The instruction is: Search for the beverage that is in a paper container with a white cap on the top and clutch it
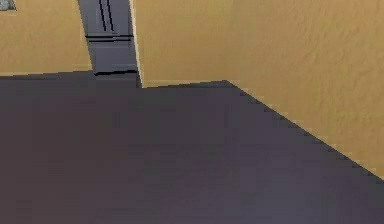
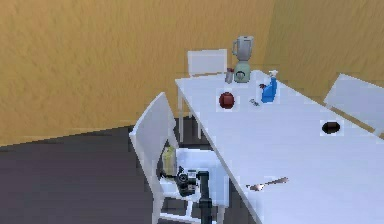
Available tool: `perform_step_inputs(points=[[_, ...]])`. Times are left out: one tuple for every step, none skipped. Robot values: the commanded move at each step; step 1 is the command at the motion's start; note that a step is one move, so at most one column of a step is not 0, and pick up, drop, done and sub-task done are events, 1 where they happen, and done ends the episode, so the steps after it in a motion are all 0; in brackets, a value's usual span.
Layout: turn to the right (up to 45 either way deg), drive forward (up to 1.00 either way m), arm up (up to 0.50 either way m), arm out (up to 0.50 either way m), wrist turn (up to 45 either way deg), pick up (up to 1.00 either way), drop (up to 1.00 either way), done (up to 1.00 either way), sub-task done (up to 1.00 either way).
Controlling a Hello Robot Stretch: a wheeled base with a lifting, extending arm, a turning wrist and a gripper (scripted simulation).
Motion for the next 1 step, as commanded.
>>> perform_step_inputs(points=[[0.0,0.0,0.0,0.0,0.0,0.0,0.0,1.0,0.0]])
